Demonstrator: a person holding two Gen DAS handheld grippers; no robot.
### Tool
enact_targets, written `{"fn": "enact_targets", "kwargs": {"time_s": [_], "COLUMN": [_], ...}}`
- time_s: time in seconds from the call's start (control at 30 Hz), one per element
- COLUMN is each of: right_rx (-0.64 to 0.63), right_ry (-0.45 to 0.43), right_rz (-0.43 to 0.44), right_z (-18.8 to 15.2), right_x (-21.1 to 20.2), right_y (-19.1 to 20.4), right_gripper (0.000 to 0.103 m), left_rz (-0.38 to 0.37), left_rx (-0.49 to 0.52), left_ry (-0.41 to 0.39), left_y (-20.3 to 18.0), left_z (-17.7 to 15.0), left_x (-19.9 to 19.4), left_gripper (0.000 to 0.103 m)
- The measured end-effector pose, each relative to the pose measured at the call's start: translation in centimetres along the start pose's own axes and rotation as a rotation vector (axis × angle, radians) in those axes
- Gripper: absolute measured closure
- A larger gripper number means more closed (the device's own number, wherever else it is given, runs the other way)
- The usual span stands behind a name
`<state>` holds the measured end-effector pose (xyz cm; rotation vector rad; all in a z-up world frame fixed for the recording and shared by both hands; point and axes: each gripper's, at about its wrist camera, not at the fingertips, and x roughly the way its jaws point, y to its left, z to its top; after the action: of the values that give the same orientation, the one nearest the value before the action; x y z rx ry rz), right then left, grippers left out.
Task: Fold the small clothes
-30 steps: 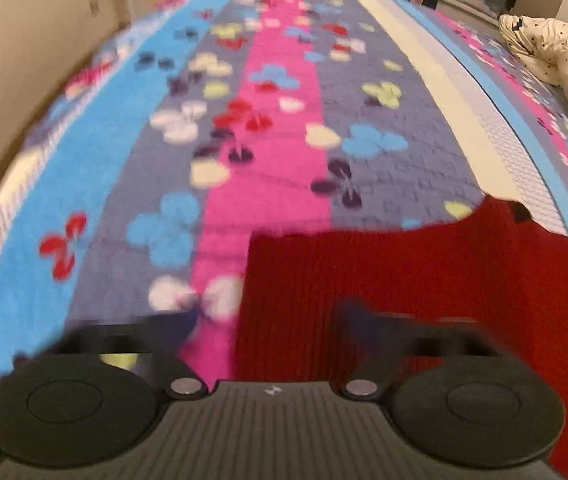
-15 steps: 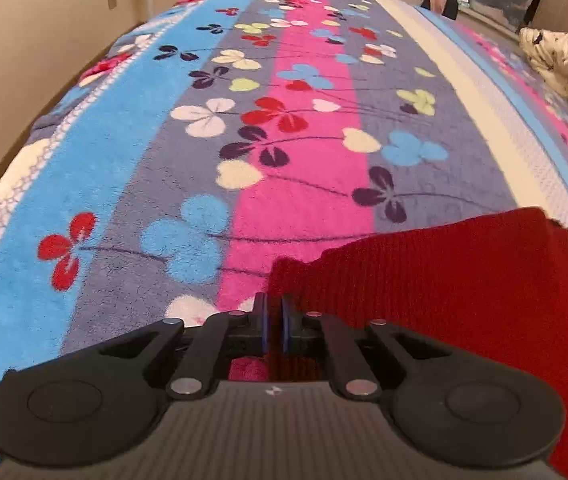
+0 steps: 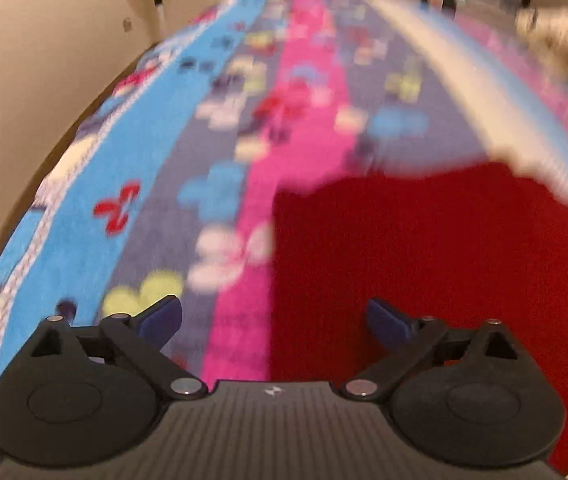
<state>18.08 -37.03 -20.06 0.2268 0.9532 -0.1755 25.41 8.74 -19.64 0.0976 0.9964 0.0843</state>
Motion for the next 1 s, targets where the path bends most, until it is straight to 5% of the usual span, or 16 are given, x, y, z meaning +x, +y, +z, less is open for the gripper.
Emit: {"fn": "enact_targets", "kwargs": {"time_s": [0.07, 0.17, 0.3, 0.4, 0.63, 1.0], "right_rx": [0.042, 0.156, 0.125, 0.045, -0.083, -0.108], "right_ry": [-0.020, -0.034, -0.108, -0.155, -0.149, -0.186], "right_rz": [-0.012, -0.015, 0.055, 0.091, 0.066, 0.094], "right_z": [-0.9, -0.2, -2.3, -5.4, -12.5, -17.1], "right_x": [1.2, -2.4, -10.8, -17.2, -23.7, -28.7], "right_y": [-0.8, -1.5, -0.6, 1.6, 6.0, 7.1], "right_gripper": [0.060, 0.052, 0.023, 0.011, 0.010, 0.010], "left_rz": [0.031, 0.085, 0.020, -0.028, -0.139, -0.105], "left_rx": [0.001, 0.028, -0.015, 0.005, 0.050, 0.095], "left_ry": [-0.013, 0.005, 0.029, 0.064, 0.002, -0.027], "left_y": [0.2, 0.7, 1.2, -0.3, -3.5, -4.7], "left_z": [-0.9, -0.8, -2.1, -5.1, -12.3, -16.2], "left_x": [0.0, -2.8, -9.7, -14.8, -23.8, -27.7], "left_gripper": [0.001, 0.001, 0.000, 0.000, 0.000, 0.000]}}
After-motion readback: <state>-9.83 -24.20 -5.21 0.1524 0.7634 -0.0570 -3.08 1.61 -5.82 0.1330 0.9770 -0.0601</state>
